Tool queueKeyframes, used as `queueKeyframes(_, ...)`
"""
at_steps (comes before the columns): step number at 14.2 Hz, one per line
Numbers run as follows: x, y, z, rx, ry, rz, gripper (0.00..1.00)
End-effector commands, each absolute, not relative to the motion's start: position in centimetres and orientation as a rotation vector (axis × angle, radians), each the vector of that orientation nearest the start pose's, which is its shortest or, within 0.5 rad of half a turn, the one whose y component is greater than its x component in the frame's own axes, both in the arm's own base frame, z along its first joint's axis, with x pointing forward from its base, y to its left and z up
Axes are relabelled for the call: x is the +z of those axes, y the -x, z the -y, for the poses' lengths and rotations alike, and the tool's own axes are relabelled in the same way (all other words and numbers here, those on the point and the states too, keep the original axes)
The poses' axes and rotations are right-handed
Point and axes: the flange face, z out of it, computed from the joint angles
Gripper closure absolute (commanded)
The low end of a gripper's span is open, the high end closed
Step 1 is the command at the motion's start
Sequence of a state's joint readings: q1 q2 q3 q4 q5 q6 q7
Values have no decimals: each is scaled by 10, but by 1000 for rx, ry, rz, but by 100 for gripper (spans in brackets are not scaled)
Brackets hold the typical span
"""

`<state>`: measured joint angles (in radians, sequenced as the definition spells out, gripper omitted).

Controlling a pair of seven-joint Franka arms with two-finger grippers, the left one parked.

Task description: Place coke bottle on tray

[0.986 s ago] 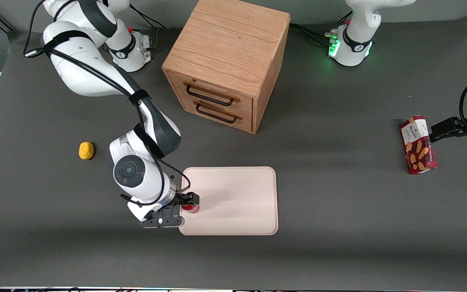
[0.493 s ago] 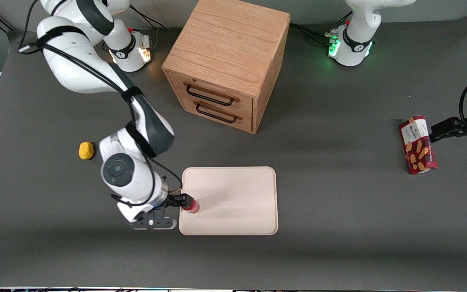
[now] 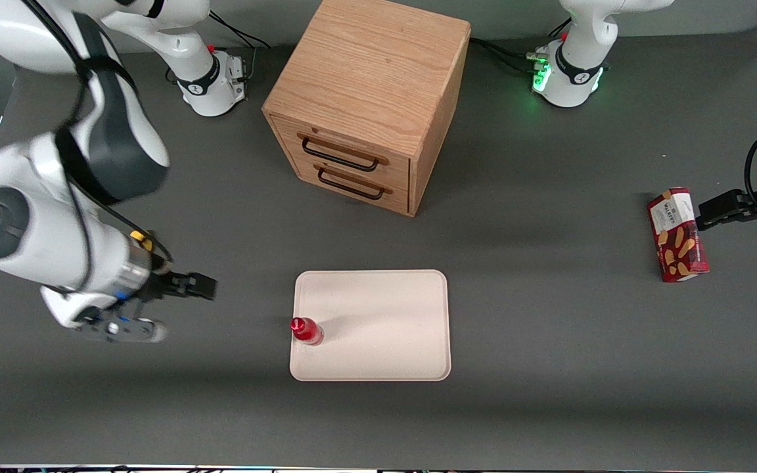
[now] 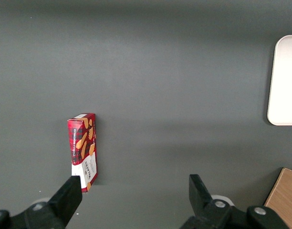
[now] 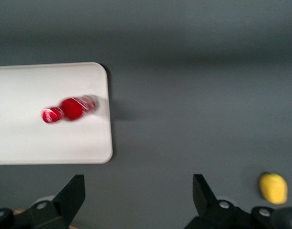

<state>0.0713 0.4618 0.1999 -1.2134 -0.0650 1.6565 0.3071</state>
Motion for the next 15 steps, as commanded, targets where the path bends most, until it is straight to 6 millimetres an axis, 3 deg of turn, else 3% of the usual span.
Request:
queueKeyframes(1, 541, -602, -97, 78, 3110, -54, 0)
queueKeyframes(4, 565, -542, -55, 65, 3112, -64, 0)
queueKeyframes(6, 580, -516, -41, 71, 3110, -67, 0)
queueKeyframes(9, 590, -509, 1, 103, 3096, -123, 0)
queueKeyframes(15, 600, -522, 2, 71, 3129, -115, 0)
